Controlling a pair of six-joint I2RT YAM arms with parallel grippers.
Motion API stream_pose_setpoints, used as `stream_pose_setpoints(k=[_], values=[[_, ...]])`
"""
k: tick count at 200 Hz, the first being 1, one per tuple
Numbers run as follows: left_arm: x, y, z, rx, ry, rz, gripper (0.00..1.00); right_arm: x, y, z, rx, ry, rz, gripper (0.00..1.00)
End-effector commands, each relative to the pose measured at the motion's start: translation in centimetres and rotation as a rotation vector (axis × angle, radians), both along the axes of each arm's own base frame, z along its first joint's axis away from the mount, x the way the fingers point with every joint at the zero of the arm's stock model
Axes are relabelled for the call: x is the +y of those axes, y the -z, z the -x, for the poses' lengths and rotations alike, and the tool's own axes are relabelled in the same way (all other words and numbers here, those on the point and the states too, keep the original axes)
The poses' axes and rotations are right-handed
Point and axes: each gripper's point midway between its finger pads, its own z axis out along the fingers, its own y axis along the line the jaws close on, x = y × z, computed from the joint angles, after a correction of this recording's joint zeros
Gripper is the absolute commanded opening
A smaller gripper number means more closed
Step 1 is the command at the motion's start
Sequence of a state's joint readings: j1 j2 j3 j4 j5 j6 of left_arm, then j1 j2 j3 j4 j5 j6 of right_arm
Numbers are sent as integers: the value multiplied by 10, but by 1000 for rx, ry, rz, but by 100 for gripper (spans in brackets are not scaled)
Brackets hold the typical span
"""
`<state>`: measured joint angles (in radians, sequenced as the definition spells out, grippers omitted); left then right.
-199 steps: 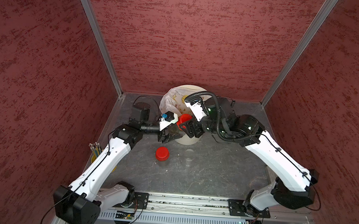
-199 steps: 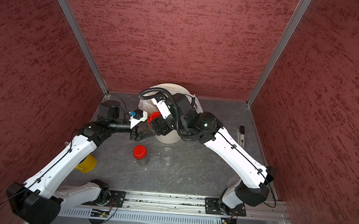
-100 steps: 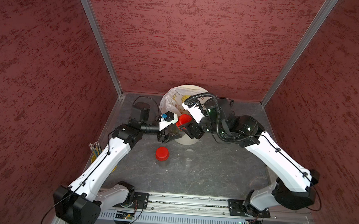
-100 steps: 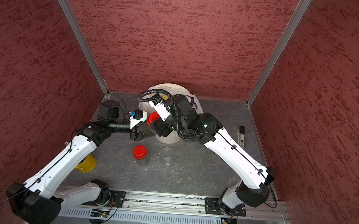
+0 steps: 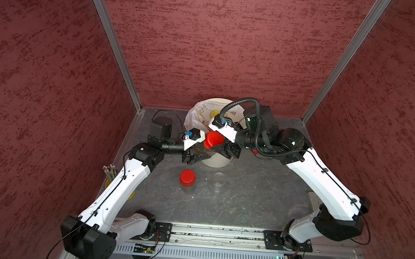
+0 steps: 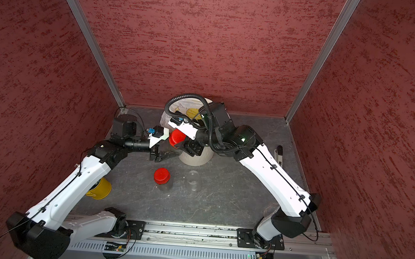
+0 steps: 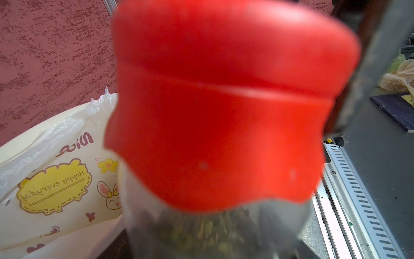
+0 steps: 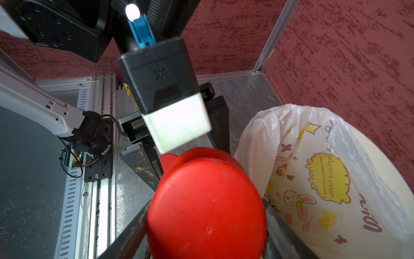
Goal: Empty moldy tea leaves from jars
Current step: Screw the lid onto the jar.
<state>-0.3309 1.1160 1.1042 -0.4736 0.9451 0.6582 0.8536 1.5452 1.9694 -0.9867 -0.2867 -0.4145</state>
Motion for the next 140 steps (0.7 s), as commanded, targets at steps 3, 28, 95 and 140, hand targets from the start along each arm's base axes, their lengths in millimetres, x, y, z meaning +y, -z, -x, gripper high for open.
stream_pose_setpoints(k=[3,28,95,140], values=[[-1,-11,11,15,34,28,62,1,-17,6,-89,-80,-16,80],[-1,-13,11,3,30,30,61,0,-25,5,-84,-53,-50,94],[1,-12,7,-5,9,26,62,-26,-51,-13,28,258,-243,99],[0,-10,6,0,7,24,61,-30,-36,-7,163,354,-234,99]])
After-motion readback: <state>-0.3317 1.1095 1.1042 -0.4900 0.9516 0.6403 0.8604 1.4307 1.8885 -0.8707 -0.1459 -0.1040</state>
